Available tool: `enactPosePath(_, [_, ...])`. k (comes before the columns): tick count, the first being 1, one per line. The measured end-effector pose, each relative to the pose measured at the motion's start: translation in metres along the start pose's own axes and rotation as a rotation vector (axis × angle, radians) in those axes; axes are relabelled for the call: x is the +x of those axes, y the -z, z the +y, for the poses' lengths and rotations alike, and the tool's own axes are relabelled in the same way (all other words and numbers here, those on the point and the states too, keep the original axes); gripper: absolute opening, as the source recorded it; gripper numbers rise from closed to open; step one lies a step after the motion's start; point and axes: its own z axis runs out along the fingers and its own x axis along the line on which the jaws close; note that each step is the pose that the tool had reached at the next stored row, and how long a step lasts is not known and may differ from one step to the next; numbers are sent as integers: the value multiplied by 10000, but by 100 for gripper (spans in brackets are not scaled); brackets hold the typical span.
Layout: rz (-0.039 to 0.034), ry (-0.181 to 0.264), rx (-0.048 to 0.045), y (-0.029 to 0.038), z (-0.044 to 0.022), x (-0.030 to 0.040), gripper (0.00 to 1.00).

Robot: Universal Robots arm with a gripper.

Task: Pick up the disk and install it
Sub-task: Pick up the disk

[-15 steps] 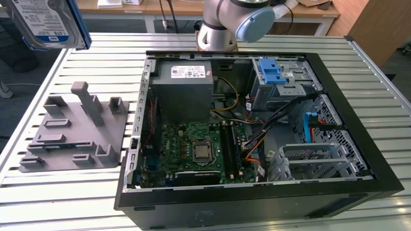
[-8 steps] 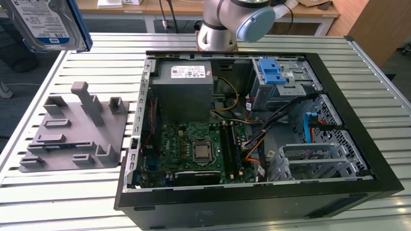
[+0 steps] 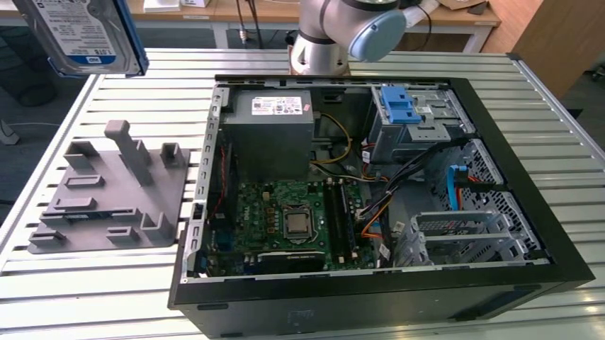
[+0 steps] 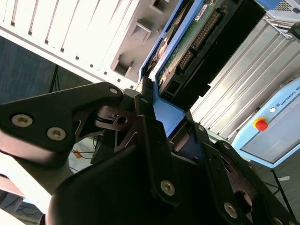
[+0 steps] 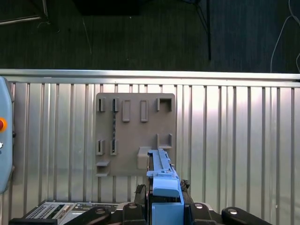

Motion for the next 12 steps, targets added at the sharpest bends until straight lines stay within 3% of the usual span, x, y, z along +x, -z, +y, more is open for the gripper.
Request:
enactPosePath(7, [0,-1,1,0,-71,1,36])
enactPosePath(12, [0,0,0,1,-85,27,36])
